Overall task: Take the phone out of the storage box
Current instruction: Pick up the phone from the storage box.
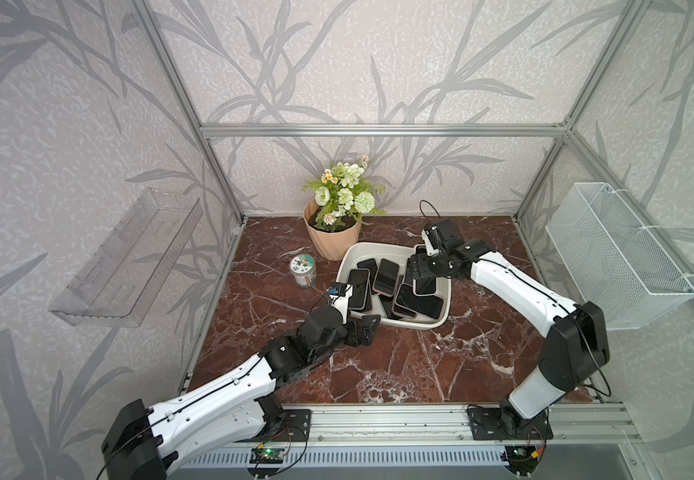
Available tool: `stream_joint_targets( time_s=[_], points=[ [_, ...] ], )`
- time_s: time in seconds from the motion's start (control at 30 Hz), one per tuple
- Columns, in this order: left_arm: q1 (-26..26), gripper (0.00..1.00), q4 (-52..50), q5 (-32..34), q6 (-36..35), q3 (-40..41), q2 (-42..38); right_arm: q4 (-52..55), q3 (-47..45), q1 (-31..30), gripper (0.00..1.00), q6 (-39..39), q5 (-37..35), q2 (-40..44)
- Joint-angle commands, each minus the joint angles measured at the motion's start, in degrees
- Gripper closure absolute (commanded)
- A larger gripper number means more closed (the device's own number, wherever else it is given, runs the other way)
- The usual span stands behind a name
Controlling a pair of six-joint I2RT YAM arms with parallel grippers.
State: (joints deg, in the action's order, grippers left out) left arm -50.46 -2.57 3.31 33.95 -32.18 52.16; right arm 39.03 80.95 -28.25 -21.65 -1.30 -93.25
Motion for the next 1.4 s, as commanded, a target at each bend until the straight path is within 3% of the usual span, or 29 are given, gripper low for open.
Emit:
stream_joint_targets(
  time_s=[0.0,0.23,0.43,0.6,0.83,1.03,1.1,1.3,1.37],
  points=[
    [-0.14,0.00,5.87,-3.10,-3.31,-1.77,1.91,1.33,0.58,-0.14,0.35,-2.52,5.53,4.31],
    [-1.45,0.00,11.02,-7.16,-3.23,-4.04,7.35,4.16,-4.06,-0.05,0.35,-4.50,9.43,13.01],
    [-4.06,0.03,16.22,-7.24,-2.15,-7.44,12.81,2.30,-9.26,-0.27,0.37,-8.96,14.30,18.73],
    [-5.62,0.07,16.99,-6.96,-1.61,-11.99,18.24,1.67,-10.80,-2.77,0.38,-10.61,14.01,20.63],
    [-6.31,0.25,14.87,-8.21,-1.25,-16.06,23.56,1.51,-10.77,-4.71,0.38,-12.00,13.61,21.62],
    [-6.34,0.54,14.73,-6.98,-1.12,-16.17,24.01,1.00,-10.63,-5.61,0.38,-13.03,14.75,21.79],
    [-6.32,0.58,14.78,-6.75,-1.14,-16.35,24.18,0.64,-10.89,-5.94,0.38,-13.27,14.93,21.79],
    [-6.32,0.77,15.55,-7.45,-1.05,-16.61,25.00,-0.68,-11.32,-6.03,0.30,-14.04,15.58,21.31],
    [-6.25,0.87,15.91,-7.74,-0.69,-16.41,25.23,-1.53,-11.70,-6.03,0.25,-14.34,15.89,21.36]
  ],
)
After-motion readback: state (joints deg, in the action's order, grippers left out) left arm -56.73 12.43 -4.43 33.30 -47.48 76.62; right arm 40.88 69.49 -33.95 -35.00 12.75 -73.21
